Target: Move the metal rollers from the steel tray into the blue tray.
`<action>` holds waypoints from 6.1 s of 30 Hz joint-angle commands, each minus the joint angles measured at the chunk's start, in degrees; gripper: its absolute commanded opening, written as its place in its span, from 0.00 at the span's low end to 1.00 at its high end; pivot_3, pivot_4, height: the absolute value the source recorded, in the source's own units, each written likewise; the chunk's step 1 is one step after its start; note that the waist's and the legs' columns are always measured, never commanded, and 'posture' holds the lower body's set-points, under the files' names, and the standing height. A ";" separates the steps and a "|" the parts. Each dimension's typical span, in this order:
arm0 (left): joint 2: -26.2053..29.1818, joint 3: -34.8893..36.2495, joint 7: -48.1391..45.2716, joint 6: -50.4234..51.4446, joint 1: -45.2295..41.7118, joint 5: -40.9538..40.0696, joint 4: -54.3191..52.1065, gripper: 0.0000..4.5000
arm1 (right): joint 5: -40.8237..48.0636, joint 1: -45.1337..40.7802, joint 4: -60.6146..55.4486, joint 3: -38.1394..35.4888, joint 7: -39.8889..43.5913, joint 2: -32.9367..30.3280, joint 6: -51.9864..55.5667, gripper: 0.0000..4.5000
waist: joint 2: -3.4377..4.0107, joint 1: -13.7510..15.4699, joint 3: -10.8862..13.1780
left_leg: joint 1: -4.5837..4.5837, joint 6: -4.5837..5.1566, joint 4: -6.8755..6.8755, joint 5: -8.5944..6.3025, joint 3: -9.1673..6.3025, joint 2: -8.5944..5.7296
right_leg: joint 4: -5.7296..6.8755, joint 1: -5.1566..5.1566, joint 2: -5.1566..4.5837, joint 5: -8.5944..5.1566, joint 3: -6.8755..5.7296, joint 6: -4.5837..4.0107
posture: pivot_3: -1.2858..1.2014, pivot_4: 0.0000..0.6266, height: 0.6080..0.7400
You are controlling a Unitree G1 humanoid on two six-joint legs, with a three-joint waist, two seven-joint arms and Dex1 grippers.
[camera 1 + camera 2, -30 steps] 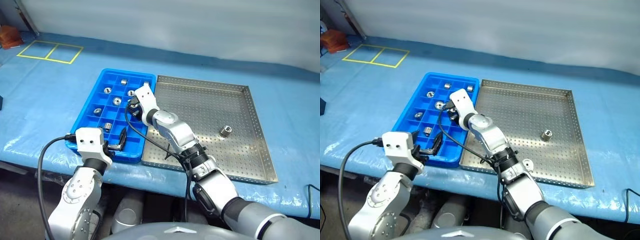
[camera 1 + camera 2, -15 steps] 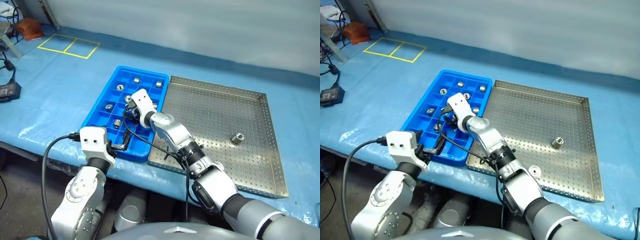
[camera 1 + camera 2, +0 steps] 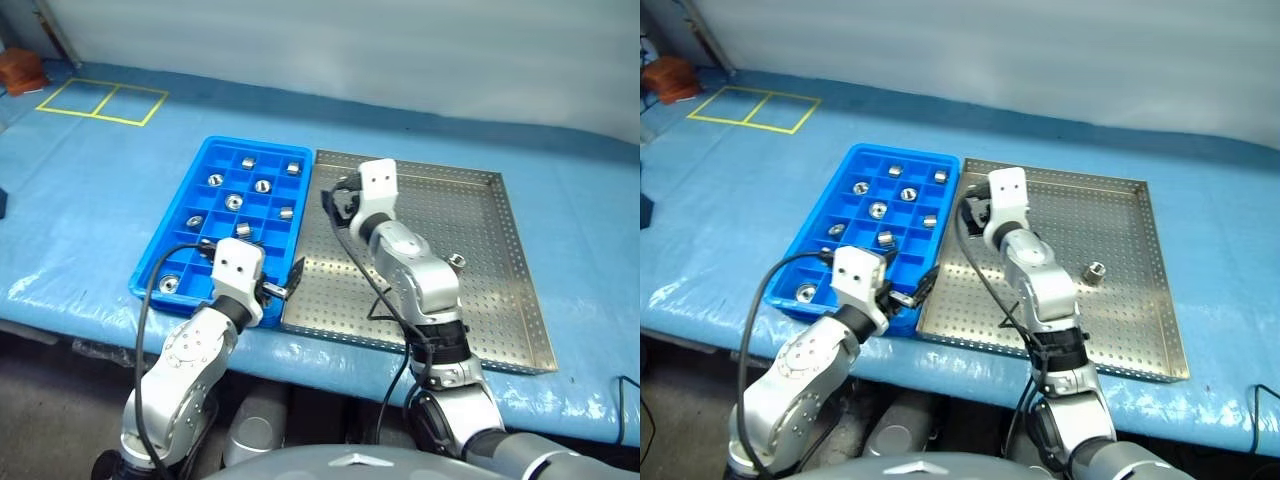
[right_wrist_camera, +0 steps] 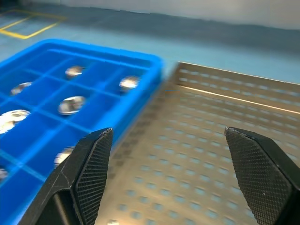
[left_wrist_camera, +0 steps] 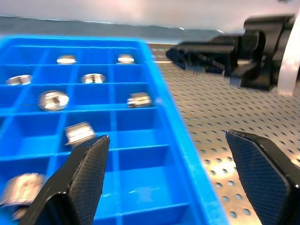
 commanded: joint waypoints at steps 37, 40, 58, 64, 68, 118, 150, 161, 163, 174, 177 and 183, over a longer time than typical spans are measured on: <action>-1.23 -4.79 -4.25 1.26 -3.18 -1.27 0.97 0.97 | -3.40 9.02 1.66 -4.87 -9.99 2.24 -1.68 0.41 | 0.03 -9.20 0.00 | 0.30 -0.11 -0.11 0.16 0.08 0.06 | 0.19 0.09 0.04 0.02 0.27 0.01 | 0.57 0.24 1.00; -1.52 -4.08 -3.50 0.65 -2.67 -1.07 0.71 0.97 | -3.21 8.65 -1.12 -2.77 -8.26 2.02 -0.49 0.38 | 0.03 -9.14 0.00 | 0.29 -0.11 -0.12 0.16 0.07 0.07 | 0.19 0.08 0.04 0.02 0.27 0.01 | 0.58 0.24 1.00; -1.62 8.14 3.45 -7.78 14.91 1.63 -11.10 0.97 | 3.04 -6.05 -6.03 18.15 12.56 3.67 8.49 0.38 | 0.04 -3.72 0.01 | 0.23 -0.14 -0.20 0.17 -0.11 0.07 | 0.14 0.07 0.02 -0.03 0.06 -0.07 | 0.71 0.24 1.00; -2.02 9.84 3.59 -9.34 21.09 1.10 -14.28 0.97 | 3.17 -5.45 -4.10 24.11 15.83 5.17 7.85 0.38 | 0.04 0.31 0.02 | 0.19 -0.16 -0.19 0.18 -0.19 0.08 | 0.10 0.06 -0.01 -0.27 -0.08 0.06 | 0.73 0.24 1.00; -2.74 9.35 3.80 -9.54 21.48 0.93 -14.11 0.97 | 3.04 -3.69 -3.99 25.23 16.66 4.44 8.13 0.38 | 0.02 3.23 0.02 | 0.20 -0.18 -0.17 0.19 -0.23 0.09 | 0.10 0.07 0.00 -0.34 -0.16 -0.03 | 0.73 0.24 1.00; 16.90 -3.49 -23.95 -7.51 2.49 -6.78 -2.75 0.97 | -0.66 9.82 -42.61 -1.35 -1.76 2.60 51.29 0.99 | 0.14 -11.76 -0.02 | 0.34 -0.20 -0.19 0.20 -0.19 0.20 | 0.39 0.05 0.15 -0.31 -0.05 -0.08 | 0.52 0.24 1.00; 15.88 -4.33 -20.37 -10.01 8.44 -5.16 -3.64 0.97 | 16.24 22.10 -40.57 2.02 -9.64 -6.14 51.71 0.42 | 0.12 -10.90 -0.03 | 0.30 -0.15 -0.15 0.21 -0.03 0.10 | 0.17 0.08 -0.01 -0.36 0.15 -0.06 | 0.56 0.24 1.00; 13.18 -2.34 -12.31 -12.46 13.18 -0.44 -5.35 0.97 | 18.63 4.83 -33.68 -0.06 -0.91 -8.85 41.27 0.39 | 0.11 -9.21 -0.01 | 0.31 -0.08 -0.19 0.25 0.01 0.09 | 0.16 0.07 0.03 -0.23 0.20 0.14 | 0.61 0.24 1.00; 12.27 -2.22 -9.69 -14.24 15.64 1.96 -6.45 0.97 | 17.91 4.13 -30.96 2.16 2.44 -9.78 33.92 0.39 | 0.11 -8.30 -0.01 | 0.30 -0.05 -0.27 0.24 -0.01 0.08 | 0.14 0.06 0.03 -0.21 0.17 0.17 | 0.63 0.24 1.00; 10.25 5.63 -4.41 -21.57 34.87 5.52 -14.39 0.97 | 15.29 -0.52 -12.10 13.58 18.14 -7.20 6.79 0.39 | 0.14 -2.82 0.10 | 0.24 -0.02 -0.29 0.21 -0.07 0.11 | 0.09 0.04 0.00 -0.43 0.02 -0.12 | 0.73 0.24 1.00; 8.84 7.91 -3.70 -23.53 39.44 5.49 -15.95 0.97 | 13.95 -1.46 -7.86 16.95 20.26 -5.52 4.25 0.39 | 0.13 -0.80 0.12 | 0.22 -0.02 -0.27 0.21 -0.07 0.11 | 0.06 0.03 -0.04 -0.44 -0.01 -0.12 | 0.75 0.24 1.00; 7.56 9.75 -4.18 -26.45 44.96 5.54 -16.75 0.97 | 12.80 -1.57 -3.77 21.79 24.08 -3.65 1.63 0.39 | 0.12 4.26 0.13 | 0.10 -0.03 -0.28 0.20 -0.09 0.09 | 0.01 -0.06 -0.04 -0.45 -0.10 -0.11 | 0.77 0.24 1.00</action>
